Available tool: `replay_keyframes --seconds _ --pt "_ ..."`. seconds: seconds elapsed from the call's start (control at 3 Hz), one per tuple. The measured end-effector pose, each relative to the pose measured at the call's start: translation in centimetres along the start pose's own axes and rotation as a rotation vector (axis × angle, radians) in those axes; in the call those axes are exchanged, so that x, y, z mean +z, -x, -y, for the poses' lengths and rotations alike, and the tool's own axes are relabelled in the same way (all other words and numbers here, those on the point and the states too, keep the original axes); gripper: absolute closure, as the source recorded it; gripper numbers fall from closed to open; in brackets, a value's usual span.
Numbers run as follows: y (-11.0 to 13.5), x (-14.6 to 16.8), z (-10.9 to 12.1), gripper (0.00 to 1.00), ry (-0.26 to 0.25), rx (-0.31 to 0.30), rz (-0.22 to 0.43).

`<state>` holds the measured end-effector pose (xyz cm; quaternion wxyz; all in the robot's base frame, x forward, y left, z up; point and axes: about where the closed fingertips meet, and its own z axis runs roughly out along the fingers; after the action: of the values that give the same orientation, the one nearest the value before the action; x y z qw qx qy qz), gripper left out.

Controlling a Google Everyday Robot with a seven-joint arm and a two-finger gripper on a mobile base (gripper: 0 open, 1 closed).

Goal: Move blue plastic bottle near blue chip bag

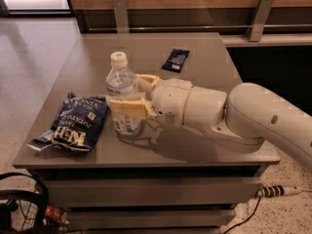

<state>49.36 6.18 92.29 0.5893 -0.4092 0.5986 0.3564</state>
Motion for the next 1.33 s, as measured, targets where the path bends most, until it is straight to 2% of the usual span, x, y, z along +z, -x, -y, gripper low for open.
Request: replay_keyframes --seconds 0.33,0.67,1.33 --pt "-1.16 0.85 -0.44 1.0 -0.001 0.0 -0.016" --pt "-1.07 0.98 -0.58 0.82 0.002 -0.001 -0.016" --pt "-0.89 1.25 -0.89 0.36 0.009 -0.005 -0.016"
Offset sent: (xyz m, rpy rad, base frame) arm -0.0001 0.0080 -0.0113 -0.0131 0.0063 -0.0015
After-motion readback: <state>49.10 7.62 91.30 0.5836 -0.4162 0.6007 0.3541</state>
